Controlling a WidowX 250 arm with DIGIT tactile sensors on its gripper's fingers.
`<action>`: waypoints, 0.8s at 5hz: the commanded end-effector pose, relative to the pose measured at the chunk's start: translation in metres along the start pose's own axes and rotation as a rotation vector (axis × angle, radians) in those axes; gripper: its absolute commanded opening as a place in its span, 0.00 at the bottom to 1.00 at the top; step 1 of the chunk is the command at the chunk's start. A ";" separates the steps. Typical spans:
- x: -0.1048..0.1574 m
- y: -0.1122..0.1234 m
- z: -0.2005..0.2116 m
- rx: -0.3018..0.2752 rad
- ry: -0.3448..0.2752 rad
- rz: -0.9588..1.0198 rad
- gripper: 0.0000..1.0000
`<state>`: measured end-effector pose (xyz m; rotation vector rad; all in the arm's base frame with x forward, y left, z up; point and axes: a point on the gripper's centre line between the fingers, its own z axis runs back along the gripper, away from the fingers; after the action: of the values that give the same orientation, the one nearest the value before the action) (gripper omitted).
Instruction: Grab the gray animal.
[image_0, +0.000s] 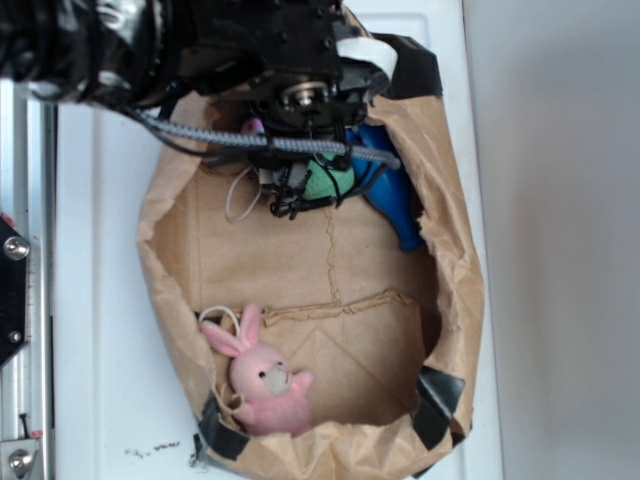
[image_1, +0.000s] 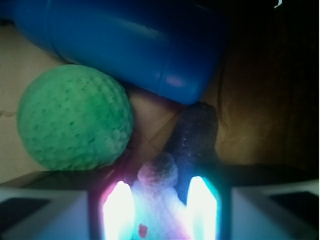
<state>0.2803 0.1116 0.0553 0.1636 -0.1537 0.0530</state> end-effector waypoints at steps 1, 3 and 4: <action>0.011 0.014 0.029 0.008 -0.097 0.019 0.00; 0.010 0.011 0.037 -0.006 -0.119 0.008 0.00; 0.013 0.005 0.078 -0.097 -0.194 0.017 0.00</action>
<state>0.2793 0.0933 0.1136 0.0386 -0.2812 0.0451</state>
